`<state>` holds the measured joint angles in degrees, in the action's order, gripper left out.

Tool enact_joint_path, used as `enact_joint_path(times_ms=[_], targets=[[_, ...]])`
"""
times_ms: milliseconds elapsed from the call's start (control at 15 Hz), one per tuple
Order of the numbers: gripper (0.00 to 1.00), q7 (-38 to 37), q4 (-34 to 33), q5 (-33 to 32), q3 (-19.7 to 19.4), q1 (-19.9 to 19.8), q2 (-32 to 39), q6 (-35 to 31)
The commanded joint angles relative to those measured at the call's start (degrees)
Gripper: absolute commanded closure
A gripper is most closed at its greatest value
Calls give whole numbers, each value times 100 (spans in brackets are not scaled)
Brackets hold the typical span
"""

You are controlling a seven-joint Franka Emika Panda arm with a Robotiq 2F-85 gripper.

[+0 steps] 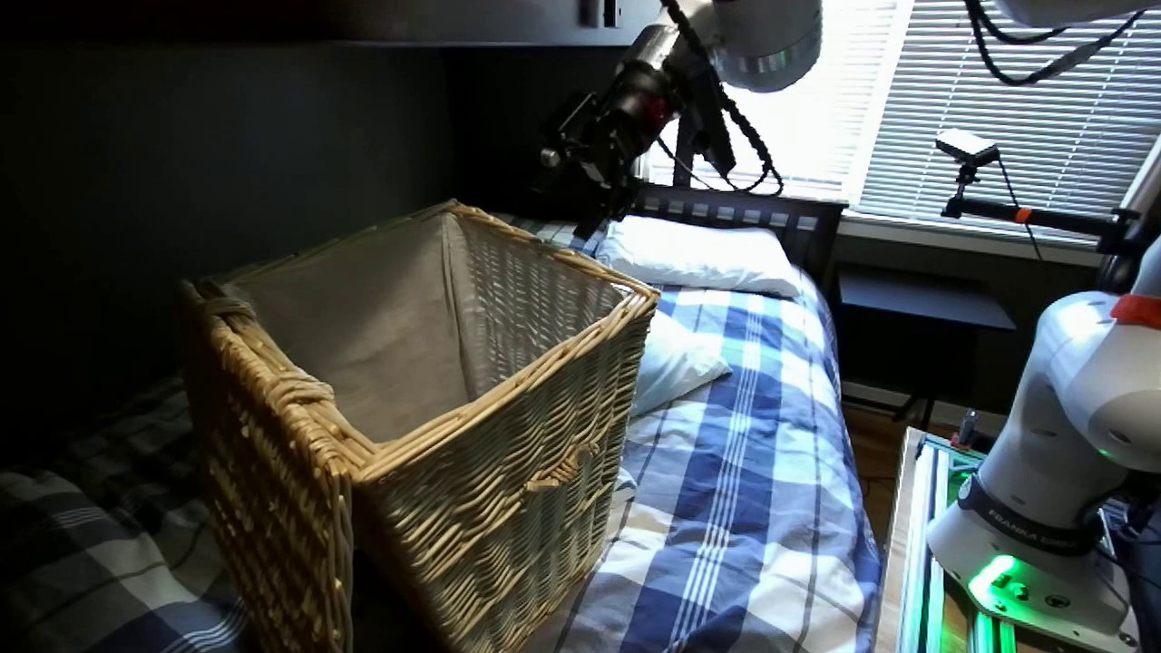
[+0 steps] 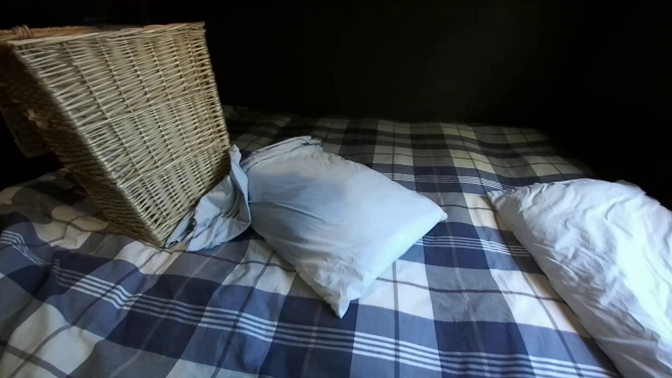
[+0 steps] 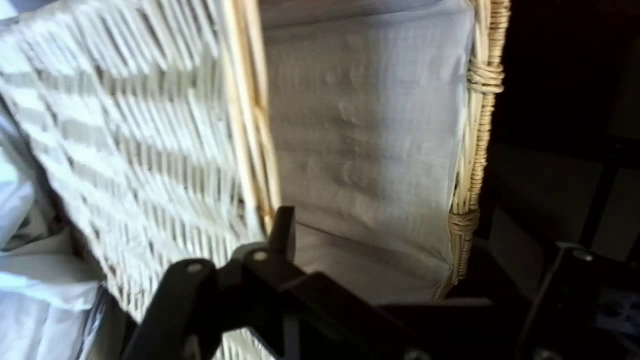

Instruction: Put the cloth on the edge of the basket in the basket

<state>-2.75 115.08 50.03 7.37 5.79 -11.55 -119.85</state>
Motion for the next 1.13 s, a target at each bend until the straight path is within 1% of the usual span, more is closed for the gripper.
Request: enact_joint_path(times_ms=[0, 267, 333, 467, 600, 667, 800, 1067], targets=[[0, -328, 681, -1106, -26, -172, -1039, -15], [0, -607, 1257, -2279, -156, -485, -1877, -160], [0, -736, 1439, -2471, -247, -582, -2082, -209], [0, -931, 1720, -2955, -441, -870, -2322, -70], [0, -975, 2040, -3376, -675, -1196, -2415, -129], [0, -843, 1582, -3107, -642, -876, -2166, -14], [0, -842, 1834, -3287, -803, -1096, -2263, -14], [0, -861, 1885, -3323, -783, -1117, -2279, -15]])
